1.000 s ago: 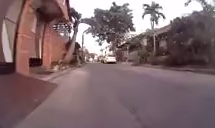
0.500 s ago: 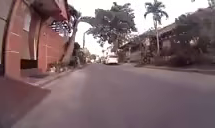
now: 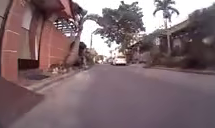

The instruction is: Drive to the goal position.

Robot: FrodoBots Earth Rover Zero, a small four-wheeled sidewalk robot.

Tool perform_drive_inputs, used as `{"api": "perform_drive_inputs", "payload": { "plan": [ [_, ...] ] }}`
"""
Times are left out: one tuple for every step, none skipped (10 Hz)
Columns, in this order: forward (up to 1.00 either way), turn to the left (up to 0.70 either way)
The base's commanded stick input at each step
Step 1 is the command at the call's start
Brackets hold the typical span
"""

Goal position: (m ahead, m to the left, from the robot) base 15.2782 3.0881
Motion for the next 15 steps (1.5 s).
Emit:
{"api": "perform_drive_inputs", "payload": {
  "plan": [
    [1.00,0.00],
    [1.00,0.00],
    [1.00,0.00],
    [1.00,0.00],
    [1.00,0.00],
    [1.00,0.00],
    [1.00,0.00],
    [1.00,0.00],
    [1.00,0.00],
    [1.00,0.00],
    [1.00,0.00],
    [1.00,0.00],
    [1.00,0.00],
    [1.00,0.00],
    [1.00,0.00]
  ]
}}
